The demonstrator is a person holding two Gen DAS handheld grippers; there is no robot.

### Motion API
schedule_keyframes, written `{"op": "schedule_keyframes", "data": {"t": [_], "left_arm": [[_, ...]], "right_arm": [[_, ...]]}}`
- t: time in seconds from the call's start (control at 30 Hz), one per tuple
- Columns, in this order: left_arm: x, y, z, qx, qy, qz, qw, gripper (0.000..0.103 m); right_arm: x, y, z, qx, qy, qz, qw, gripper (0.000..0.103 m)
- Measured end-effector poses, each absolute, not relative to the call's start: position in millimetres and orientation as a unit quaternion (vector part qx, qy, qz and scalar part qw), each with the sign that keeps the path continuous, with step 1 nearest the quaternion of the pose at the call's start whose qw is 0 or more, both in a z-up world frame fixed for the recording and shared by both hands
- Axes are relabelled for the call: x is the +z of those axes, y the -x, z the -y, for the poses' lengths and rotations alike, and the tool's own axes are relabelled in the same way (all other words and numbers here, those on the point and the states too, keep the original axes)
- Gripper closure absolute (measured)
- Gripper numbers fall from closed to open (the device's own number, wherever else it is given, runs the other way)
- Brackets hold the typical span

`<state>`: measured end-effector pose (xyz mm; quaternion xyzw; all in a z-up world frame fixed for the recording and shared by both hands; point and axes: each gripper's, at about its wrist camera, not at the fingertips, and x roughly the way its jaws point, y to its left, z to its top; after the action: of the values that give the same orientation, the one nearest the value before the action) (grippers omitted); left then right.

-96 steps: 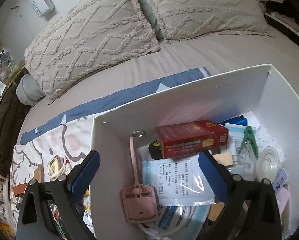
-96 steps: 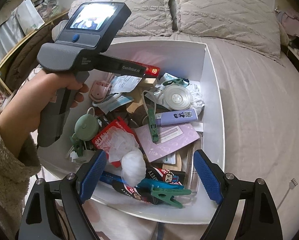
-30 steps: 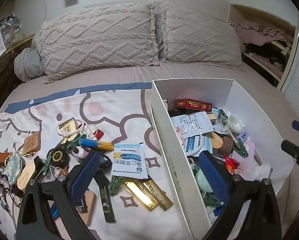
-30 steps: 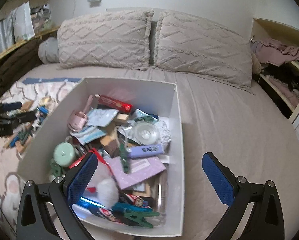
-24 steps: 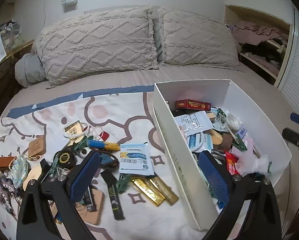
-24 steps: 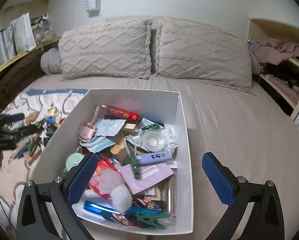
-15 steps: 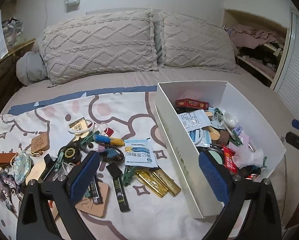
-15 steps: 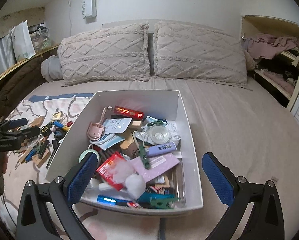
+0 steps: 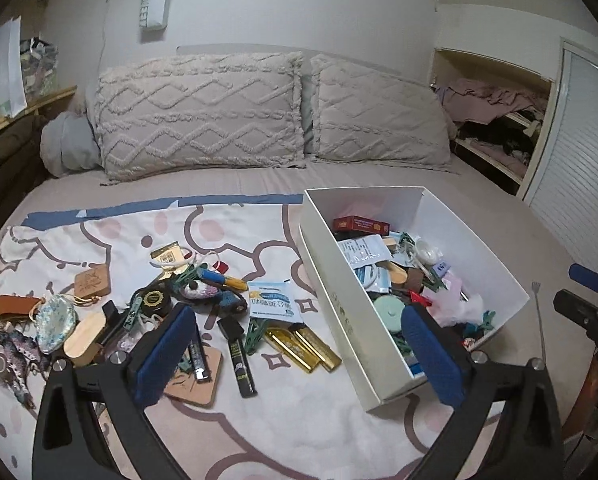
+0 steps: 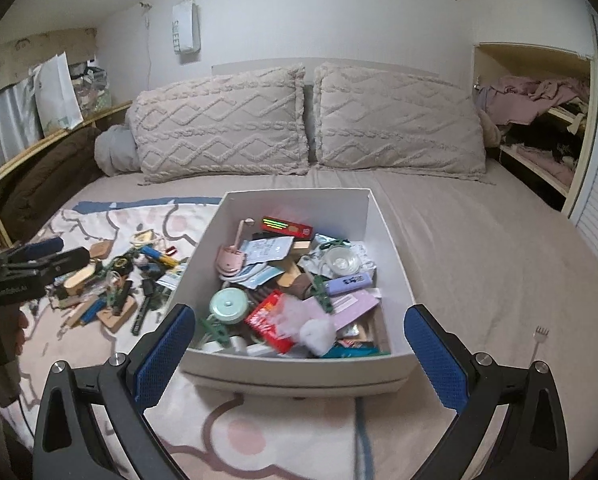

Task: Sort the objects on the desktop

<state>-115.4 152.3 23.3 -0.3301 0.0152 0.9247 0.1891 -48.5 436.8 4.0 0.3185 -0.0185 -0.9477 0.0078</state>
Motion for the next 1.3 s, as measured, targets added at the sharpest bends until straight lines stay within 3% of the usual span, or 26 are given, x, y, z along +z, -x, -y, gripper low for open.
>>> {"op": "schedule_keyframes", "data": {"t": [0.47, 1.0, 1.3], "left_arm": [[41, 59, -118, 0.934, 0.292, -0.021, 0.204, 0.0], [43, -12, -104, 0.942, 0.247, -0.089, 0.209, 0.0], [39, -35, -91, 0.942, 0.23, -0.062, 0.235, 0.0]], "right_arm": [[16, -3, -385, -0.956, -0.293, -0.016, 0.012, 0.0], [15, -53, -339, -0.959, -0.283, -0.032, 0.012, 0.0], [6, -73, -323, -0.961, -0.275, -0.03, -0.002, 0.0]]}}
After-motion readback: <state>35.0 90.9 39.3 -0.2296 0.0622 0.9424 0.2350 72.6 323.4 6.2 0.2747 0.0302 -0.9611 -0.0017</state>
